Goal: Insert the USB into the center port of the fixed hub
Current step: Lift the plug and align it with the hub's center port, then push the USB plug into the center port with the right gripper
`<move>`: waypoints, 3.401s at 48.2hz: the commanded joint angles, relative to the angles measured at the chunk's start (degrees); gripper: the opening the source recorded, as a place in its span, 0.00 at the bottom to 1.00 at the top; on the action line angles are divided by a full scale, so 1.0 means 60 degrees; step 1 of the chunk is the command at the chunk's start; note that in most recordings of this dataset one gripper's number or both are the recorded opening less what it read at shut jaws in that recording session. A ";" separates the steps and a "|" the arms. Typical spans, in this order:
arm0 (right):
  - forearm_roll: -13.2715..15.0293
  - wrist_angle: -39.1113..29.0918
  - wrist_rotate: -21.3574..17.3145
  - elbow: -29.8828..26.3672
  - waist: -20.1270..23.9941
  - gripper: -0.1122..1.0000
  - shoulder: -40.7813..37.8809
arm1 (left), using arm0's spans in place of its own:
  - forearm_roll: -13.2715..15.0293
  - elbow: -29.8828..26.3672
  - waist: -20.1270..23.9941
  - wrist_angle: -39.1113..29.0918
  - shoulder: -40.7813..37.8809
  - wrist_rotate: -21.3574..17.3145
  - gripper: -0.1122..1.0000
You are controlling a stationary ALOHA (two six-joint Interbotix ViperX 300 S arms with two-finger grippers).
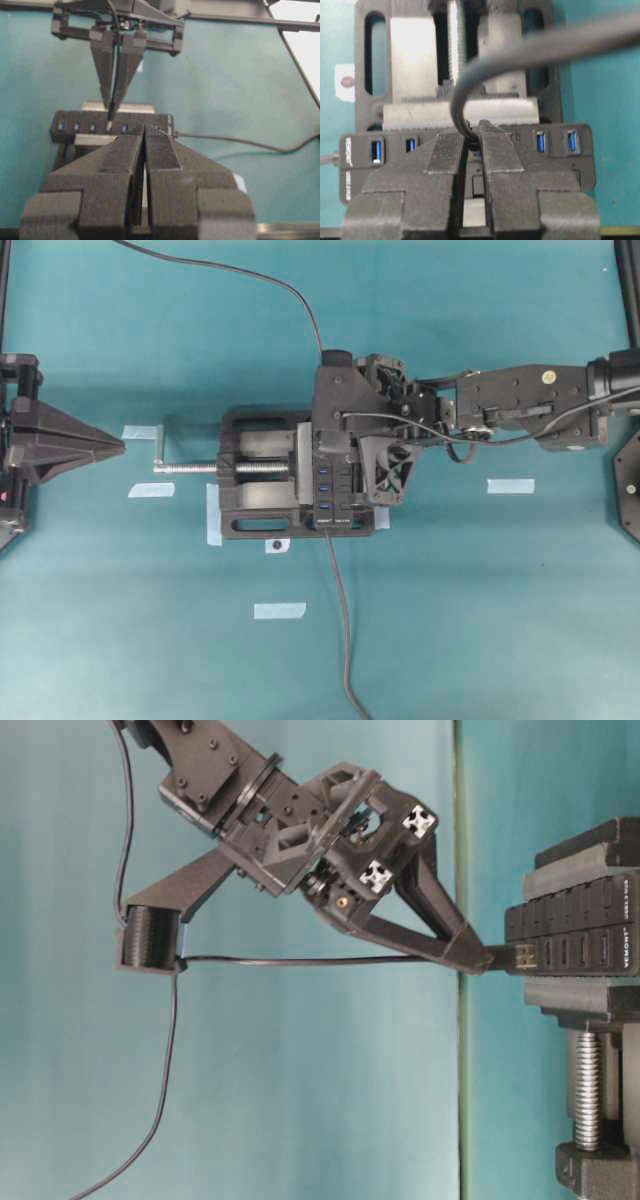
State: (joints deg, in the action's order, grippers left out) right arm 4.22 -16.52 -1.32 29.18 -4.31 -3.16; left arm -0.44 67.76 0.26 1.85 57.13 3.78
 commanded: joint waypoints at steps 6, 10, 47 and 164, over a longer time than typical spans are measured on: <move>-0.0029 0.0073 -0.0103 -0.0029 0.0044 0.16 0.0117 | 0.0000 -0.0146 0.0015 0.0044 -0.0044 0.0015 0.10; -0.0029 0.0117 -0.0103 -0.0029 0.0044 0.16 0.0103 | 0.0000 -0.0146 0.0015 0.0044 -0.0044 0.0015 0.10; -0.0029 0.0161 -0.0088 -0.0015 0.0029 0.16 -0.0059 | 0.0000 -0.0146 0.0015 0.0044 -0.0044 0.0015 0.10; 0.0176 -0.1421 0.0278 -0.0645 -0.0029 0.16 -0.0103 | 0.0000 -0.0117 0.0015 0.0059 -0.0044 0.0015 0.10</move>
State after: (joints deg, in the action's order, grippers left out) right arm 5.10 -25.22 -0.26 26.63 -4.31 -4.39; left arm -0.44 67.76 0.26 1.85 57.13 3.78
